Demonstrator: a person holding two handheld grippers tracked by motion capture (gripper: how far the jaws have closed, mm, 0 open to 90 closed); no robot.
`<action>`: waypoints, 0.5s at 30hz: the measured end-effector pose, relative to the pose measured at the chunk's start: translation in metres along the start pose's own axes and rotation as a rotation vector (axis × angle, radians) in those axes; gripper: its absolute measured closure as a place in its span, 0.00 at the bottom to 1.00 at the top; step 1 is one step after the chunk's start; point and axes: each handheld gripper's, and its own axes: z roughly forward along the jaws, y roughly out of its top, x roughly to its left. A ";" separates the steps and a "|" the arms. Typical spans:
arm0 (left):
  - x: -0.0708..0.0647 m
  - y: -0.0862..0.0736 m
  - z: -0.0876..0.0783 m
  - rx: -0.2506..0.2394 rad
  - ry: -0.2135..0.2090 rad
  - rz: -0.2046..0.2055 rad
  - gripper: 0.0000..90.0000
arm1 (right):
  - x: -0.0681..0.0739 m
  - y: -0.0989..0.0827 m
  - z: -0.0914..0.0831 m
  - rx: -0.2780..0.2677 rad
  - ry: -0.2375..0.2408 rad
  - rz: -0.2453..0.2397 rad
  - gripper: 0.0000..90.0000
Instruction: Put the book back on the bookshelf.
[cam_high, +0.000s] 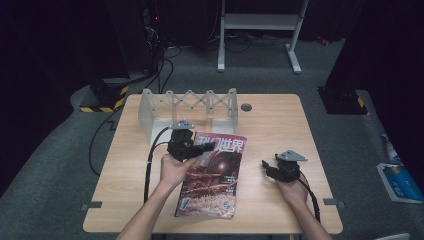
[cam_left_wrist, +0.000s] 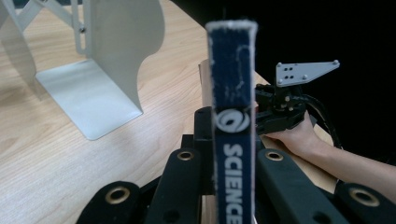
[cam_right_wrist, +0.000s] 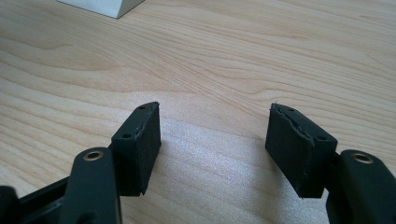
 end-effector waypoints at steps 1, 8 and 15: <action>-0.001 0.001 0.000 -0.002 0.000 0.005 0.93 | 0.000 0.000 0.000 0.000 0.000 0.000 0.39; -0.004 0.009 -0.005 -0.001 0.016 0.020 0.93 | 0.000 0.000 0.000 -0.003 -0.002 -0.001 0.40; -0.006 0.016 -0.016 -0.006 0.039 0.043 0.93 | 0.000 0.000 0.000 -0.003 -0.003 0.002 0.40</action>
